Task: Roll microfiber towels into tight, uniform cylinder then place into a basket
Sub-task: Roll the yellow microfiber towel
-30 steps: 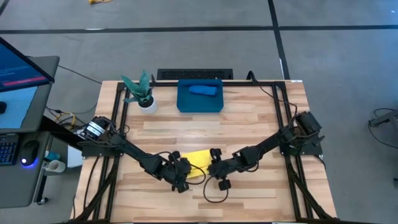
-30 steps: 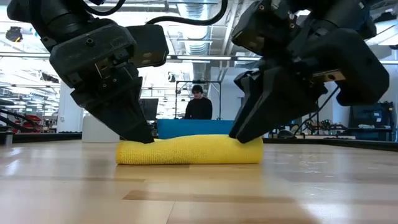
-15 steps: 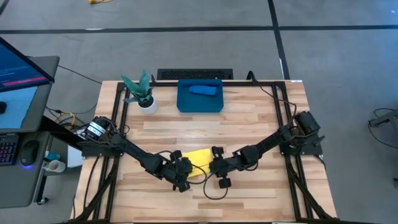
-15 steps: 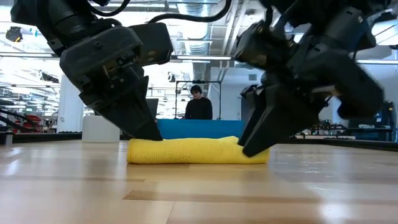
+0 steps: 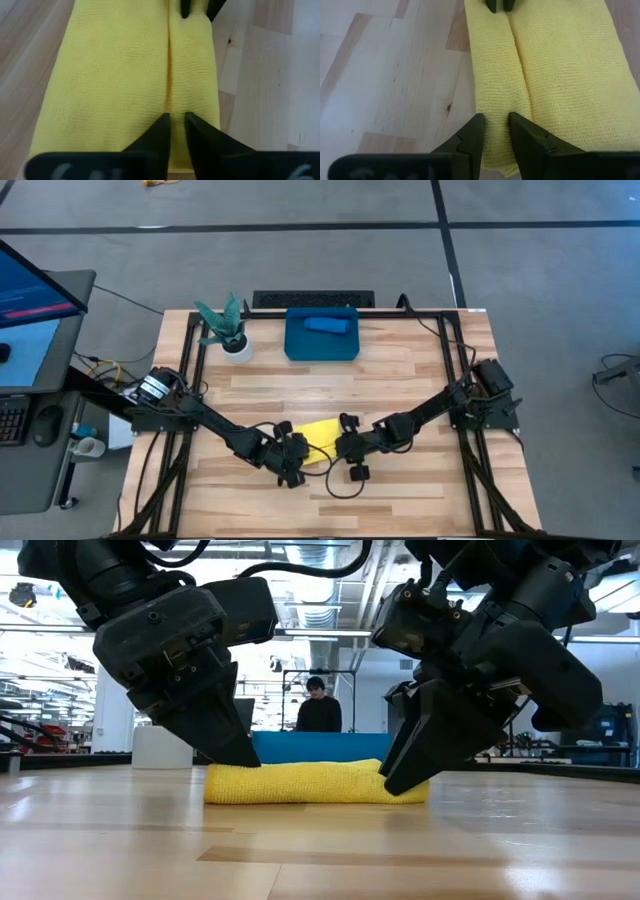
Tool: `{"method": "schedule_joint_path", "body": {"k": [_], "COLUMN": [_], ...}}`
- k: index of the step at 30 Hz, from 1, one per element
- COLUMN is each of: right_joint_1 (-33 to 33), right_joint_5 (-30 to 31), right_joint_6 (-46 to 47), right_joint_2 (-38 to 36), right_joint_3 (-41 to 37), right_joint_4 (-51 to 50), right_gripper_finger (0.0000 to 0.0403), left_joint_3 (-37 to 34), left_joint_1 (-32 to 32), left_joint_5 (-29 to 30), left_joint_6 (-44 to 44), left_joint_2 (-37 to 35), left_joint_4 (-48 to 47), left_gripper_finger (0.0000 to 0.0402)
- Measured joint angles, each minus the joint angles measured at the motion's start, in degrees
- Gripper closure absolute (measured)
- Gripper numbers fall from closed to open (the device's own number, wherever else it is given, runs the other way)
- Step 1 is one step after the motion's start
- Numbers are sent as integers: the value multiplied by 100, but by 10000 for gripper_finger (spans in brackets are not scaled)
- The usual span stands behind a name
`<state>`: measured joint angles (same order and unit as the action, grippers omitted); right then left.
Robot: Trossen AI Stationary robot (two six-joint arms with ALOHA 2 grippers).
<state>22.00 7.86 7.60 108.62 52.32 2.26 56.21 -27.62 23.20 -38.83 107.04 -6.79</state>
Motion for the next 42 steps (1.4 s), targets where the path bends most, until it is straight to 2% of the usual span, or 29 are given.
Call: {"method": "schedule_joint_path", "body": {"k": [7,12,22,30,42], "right_joint_1": [0,0,0,0,0], "right_joint_5": [-23,-29,-31,-35,-33], "right_joint_6": [7,7,76,107,116], "right_joint_2": [4,7,7,7,7], "right_joint_3": [0,-2,-4,-4,-9], "right_joint_4": [7,7,6,1,9], "right_gripper_finger": [285,285,285,285,285], "left_joint_3": [0,3,666,966,817], "left_joint_1": [0,20,-231,-610,-398], "left_joint_5": [4,4,10,477,758], "left_joint_6": [2,181,908,2114,1919], "left_joint_2": [-2,-6,-103,-105,477], "left_joint_4": [-4,-1,-735,-577,-632], "left_gripper_finger": [278,247,252,253,253]}}
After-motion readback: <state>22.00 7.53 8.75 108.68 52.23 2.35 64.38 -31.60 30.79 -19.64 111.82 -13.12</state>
